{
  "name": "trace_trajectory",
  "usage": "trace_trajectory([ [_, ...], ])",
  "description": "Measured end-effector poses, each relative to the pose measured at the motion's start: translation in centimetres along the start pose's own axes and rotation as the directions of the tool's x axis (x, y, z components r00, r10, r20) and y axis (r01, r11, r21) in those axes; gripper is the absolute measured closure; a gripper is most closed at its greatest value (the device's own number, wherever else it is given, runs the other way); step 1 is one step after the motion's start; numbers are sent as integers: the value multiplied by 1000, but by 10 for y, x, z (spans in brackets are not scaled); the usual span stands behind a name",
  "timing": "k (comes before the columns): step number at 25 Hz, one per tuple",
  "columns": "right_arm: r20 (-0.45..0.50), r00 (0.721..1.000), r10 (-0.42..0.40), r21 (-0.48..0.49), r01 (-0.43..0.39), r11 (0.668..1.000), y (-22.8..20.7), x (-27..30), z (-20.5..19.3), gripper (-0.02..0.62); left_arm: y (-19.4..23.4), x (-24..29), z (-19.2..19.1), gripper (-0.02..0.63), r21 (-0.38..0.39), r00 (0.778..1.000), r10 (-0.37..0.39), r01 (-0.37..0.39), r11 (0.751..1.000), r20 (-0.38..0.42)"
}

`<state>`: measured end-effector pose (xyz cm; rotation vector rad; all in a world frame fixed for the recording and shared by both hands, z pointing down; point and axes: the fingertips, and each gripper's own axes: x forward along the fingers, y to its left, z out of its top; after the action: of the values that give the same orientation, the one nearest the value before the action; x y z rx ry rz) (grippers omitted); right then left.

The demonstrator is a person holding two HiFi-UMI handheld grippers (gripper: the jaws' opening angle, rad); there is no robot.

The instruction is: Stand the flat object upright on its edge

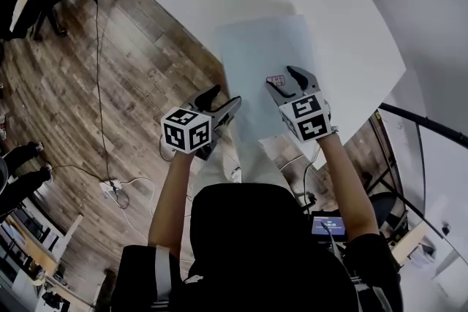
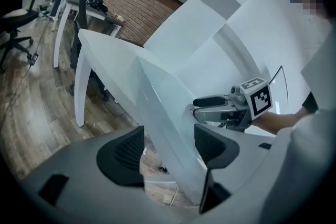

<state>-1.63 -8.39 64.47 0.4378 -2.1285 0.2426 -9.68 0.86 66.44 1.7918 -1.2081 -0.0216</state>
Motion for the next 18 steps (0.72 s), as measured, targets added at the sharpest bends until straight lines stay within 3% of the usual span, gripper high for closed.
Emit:
trace_trajectory([
  [9, -11, 999, 40, -28, -40, 999, 12, -1, 0, 308, 4, 10, -6, 286, -106, 998, -57, 58, 993, 16],
  [18, 2, 998, 62, -35, -62, 997, 21, -2, -1, 308, 5, 17, -12, 262, -215, 989, -135, 145, 966, 63],
])
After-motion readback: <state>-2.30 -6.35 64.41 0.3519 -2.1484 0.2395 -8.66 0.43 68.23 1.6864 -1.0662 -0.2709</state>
